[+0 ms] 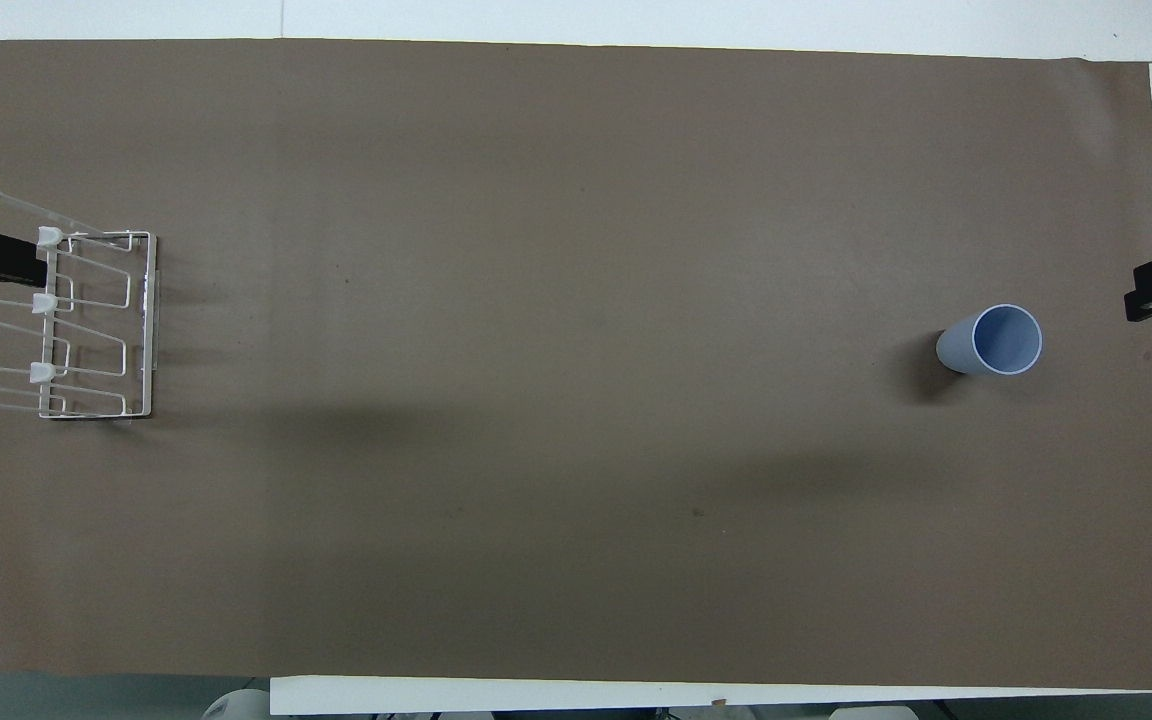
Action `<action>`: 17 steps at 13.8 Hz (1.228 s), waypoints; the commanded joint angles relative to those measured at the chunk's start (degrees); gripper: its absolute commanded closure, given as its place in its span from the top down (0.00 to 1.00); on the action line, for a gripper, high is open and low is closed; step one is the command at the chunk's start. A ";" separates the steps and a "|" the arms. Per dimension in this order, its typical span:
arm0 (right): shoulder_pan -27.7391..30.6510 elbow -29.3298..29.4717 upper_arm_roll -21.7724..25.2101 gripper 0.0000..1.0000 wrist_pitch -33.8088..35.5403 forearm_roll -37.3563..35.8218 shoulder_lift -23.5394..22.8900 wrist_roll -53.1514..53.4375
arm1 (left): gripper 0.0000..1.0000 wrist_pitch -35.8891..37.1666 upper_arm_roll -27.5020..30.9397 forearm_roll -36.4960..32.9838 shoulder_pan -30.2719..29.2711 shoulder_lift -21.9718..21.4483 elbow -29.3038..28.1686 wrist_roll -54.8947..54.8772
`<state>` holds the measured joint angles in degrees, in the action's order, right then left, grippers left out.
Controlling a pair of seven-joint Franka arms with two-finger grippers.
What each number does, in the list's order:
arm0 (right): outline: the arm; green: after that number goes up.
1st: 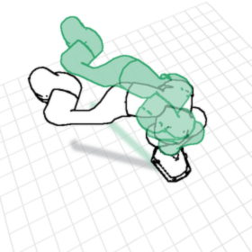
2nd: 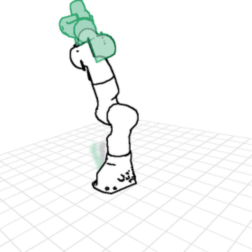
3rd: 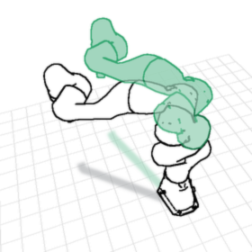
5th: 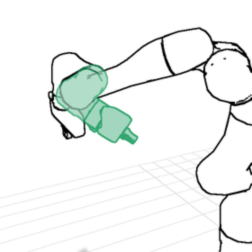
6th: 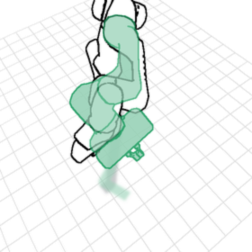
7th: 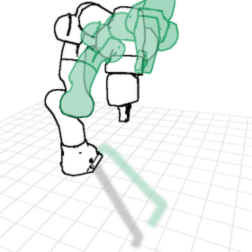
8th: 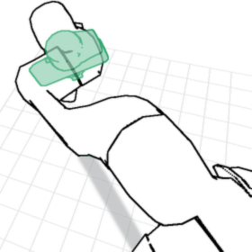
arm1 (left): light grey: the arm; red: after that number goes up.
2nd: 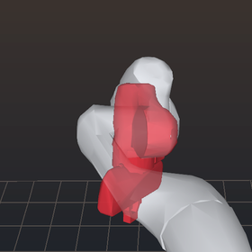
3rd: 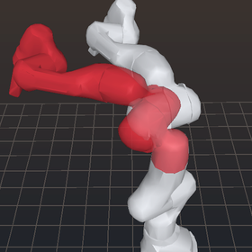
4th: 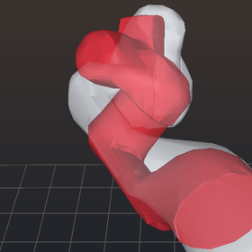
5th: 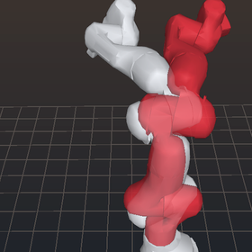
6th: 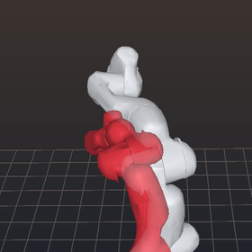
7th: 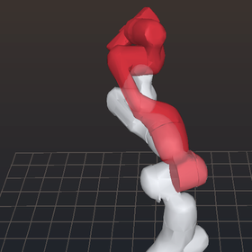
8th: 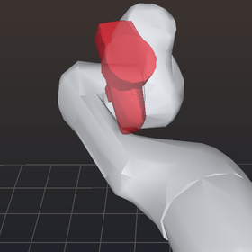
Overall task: Hang cup on cup holder
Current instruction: 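Move the right gripper toward the light blue cup, then grasp the light blue cup rim with the right gripper and lift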
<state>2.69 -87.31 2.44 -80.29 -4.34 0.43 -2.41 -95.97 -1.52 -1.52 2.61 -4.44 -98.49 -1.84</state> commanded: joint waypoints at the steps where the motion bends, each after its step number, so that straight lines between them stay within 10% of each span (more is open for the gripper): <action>1: 0.21 0.22 -0.25 1.00 0.93 -0.59 0.10 -0.14 | 1.00 0.96 -0.15 0.29 -0.50 -0.57 0.14 0.25; 5: 0.56 -3.97 -0.25 1.00 -0.56 -0.06 1.76 -0.58 | 1.00 0.96 -0.15 0.29 -0.50 -0.57 0.14 0.25; 8: 2.23 -16.00 0.02 1.00 -15.37 1.78 5.28 -5.29 | 1.00 0.96 -0.15 0.29 -0.50 -0.57 0.14 0.25; 17: 7.68 -28.96 0.02 1.00 -38.62 5.12 -5.52 -16.75 | 1.00 0.96 -0.15 0.29 -0.50 -0.57 0.14 0.25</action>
<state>9.73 -115.36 2.91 -117.79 -1.29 -4.48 -17.52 -95.94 -1.48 -1.52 2.60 -4.44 -98.49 -1.83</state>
